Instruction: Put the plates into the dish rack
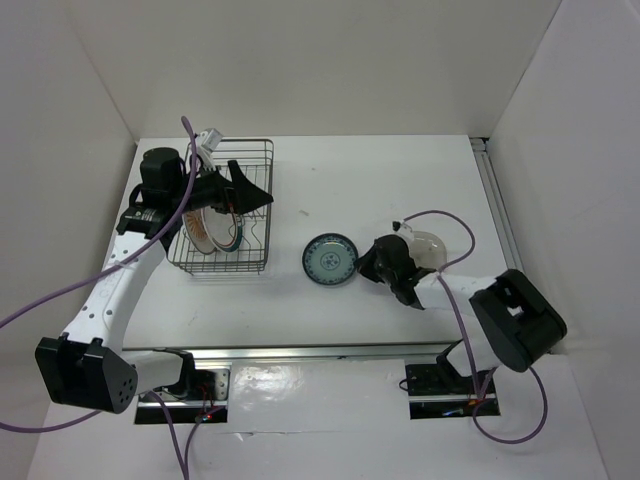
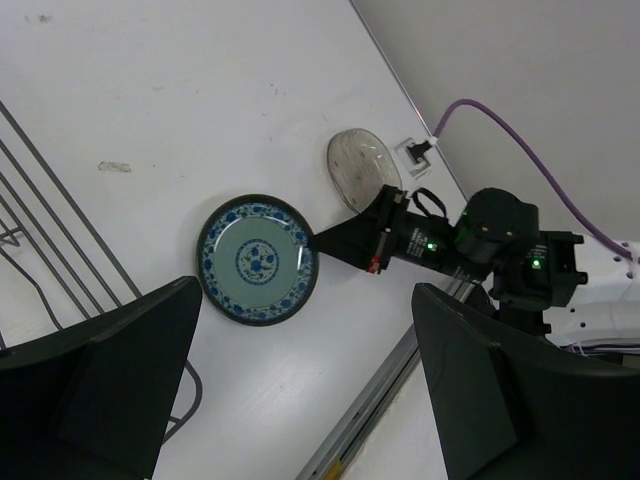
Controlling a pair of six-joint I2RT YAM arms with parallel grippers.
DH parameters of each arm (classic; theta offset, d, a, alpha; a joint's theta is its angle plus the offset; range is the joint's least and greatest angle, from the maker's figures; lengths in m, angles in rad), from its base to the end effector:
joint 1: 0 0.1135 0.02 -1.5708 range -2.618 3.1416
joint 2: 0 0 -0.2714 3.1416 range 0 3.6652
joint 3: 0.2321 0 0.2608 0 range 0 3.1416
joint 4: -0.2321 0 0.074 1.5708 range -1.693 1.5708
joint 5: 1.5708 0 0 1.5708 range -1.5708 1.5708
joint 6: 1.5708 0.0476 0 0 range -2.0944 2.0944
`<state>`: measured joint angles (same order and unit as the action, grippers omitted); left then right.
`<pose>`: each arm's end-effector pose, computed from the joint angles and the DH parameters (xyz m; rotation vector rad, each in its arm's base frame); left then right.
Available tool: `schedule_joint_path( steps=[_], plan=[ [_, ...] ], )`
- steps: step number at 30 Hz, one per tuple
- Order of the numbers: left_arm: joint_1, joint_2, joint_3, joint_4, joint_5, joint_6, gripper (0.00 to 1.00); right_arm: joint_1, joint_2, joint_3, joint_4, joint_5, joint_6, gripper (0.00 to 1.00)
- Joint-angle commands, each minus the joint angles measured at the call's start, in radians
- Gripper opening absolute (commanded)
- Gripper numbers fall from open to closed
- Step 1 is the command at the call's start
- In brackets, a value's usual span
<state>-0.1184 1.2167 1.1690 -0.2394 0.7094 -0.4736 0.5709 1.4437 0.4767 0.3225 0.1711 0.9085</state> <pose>0.2822 -0.0648 0.3847 0.1775 1.9138 -1.0601 0.2364 0.1422 0.1352 0.4784 2.2271 0.6219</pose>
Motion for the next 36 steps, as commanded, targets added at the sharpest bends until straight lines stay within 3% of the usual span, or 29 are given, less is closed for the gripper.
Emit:
schedule_joint_path(
  steps=[1, 10, 13, 18, 27, 33, 36],
  plan=[
    [0.003, -0.002, 0.011, 0.034, -0.001, 0.015, 1.00, -0.029, -0.137, -0.039, 0.134, 0.001, 0.006, 0.00],
    [0.003, 0.007, 0.001, 0.069, 0.044, 0.006, 1.00, -0.072, -0.350, -0.029, 0.148, -0.064, -0.074, 0.00],
    [0.003, 0.017, -0.008, 0.090, 0.071, -0.013, 1.00, -0.072, -0.397, -0.012, 0.217, -0.162, -0.134, 0.00],
    [0.003, 0.040, -0.017, 0.101, 0.091, -0.013, 1.00, -0.072, -0.385, 0.036, 0.305, -0.368, -0.155, 0.00],
    [0.003, 0.069, -0.017, 0.101, 0.104, -0.022, 0.96, -0.036, -0.296, 0.120, 0.389, -0.419, -0.166, 0.00],
    [0.003, 0.089, -0.026, 0.112, 0.134, -0.022, 0.84, -0.016, -0.229, 0.169, 0.446, -0.420, -0.155, 0.00],
    [0.003, 0.098, -0.026, 0.112, 0.143, -0.022, 0.83, -0.006, -0.204, 0.197, 0.455, -0.420, -0.155, 0.00]
  ],
)
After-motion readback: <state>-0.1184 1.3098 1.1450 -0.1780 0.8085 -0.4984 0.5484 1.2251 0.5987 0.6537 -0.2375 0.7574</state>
